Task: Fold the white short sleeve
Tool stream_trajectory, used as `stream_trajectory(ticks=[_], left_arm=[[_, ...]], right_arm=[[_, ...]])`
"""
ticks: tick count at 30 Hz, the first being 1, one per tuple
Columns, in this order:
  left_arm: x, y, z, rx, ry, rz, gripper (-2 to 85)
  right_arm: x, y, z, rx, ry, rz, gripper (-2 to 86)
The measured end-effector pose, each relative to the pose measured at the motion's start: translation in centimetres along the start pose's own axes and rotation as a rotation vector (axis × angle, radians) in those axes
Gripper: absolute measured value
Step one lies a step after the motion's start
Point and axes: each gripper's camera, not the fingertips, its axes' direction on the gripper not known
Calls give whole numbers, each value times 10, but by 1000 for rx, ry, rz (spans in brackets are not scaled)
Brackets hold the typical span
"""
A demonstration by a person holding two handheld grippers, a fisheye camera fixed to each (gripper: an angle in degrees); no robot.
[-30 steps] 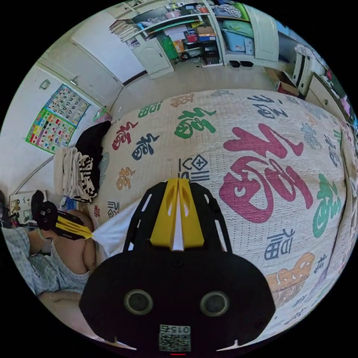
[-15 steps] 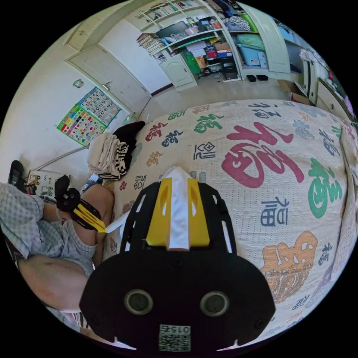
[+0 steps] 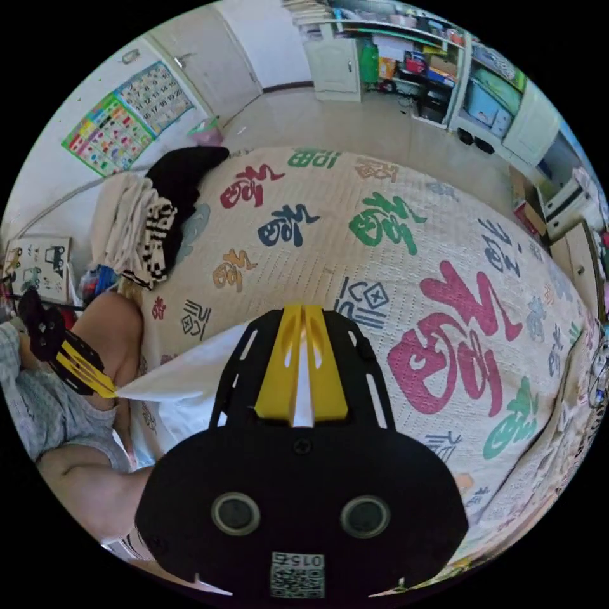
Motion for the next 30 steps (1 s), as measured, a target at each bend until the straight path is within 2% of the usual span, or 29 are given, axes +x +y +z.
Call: stream_trajectory(ticks=[3,6,13,17,21,26,29,30], left_arm=[[30,-3,15,-11,4,133,-7],[56,-11,44,-38,63,228,-7],[107,-40,145,-110,336,372,-8],[147,-61,225,-225,452,484,-7],[185,-81,293,-352,434,603,-5],[210,-96,346,-380,409,633,10],[215,-99,389,-469,336,643,51],[214,-100,403,-519,368,630,55]], right_arm=[[24,59,-44,184,-121,103,-10],[40,127,-77,284,-164,181,-10],[61,274,-111,320,-50,356,-10],[79,358,-119,350,-33,477,-9],[91,427,-122,382,-25,563,-7],[101,491,-117,404,-24,645,0],[112,526,-105,362,-15,757,26],[113,542,-104,358,-1,822,48]])
